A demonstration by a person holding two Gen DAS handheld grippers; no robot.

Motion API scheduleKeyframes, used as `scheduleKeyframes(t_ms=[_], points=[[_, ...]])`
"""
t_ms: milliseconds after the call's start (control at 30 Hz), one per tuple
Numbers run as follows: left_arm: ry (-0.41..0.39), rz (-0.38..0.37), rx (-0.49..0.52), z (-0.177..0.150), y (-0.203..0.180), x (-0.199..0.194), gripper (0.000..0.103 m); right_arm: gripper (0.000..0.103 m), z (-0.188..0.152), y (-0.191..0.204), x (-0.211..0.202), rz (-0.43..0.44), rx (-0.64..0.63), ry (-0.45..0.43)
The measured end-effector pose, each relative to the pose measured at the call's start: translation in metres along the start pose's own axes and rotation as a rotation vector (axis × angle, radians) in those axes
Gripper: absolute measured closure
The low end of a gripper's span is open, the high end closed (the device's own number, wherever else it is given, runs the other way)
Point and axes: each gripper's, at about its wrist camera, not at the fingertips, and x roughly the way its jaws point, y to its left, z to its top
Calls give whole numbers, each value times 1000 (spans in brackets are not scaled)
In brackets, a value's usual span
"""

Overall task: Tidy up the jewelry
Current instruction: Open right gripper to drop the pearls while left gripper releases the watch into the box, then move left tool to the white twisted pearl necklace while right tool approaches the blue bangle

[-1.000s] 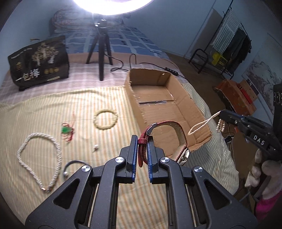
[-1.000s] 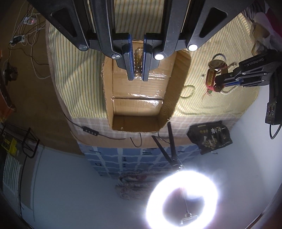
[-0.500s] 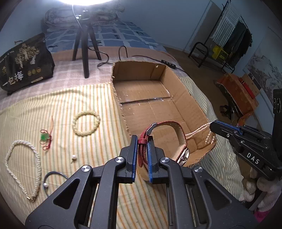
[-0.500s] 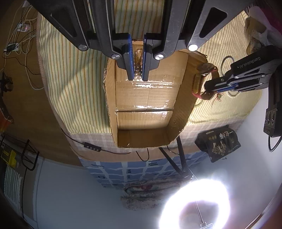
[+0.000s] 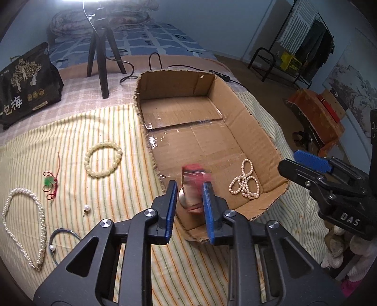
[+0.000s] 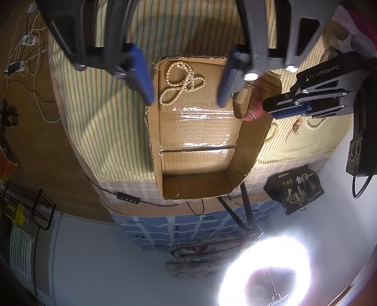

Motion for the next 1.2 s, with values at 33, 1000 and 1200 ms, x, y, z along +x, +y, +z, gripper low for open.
scheduleKeyframes(t_ms=[33,1000,1200], points=[[1,0,2,0,0,-1,82,31,0,0,-2,-5,3,-6],[-92,93,-13,-18,49,-83,82,6,-9,36,-51,-43,-24,-120],[-91,139,-42,-33,93,-106,82,5,-15,58,-56,-14,-63,-126]])
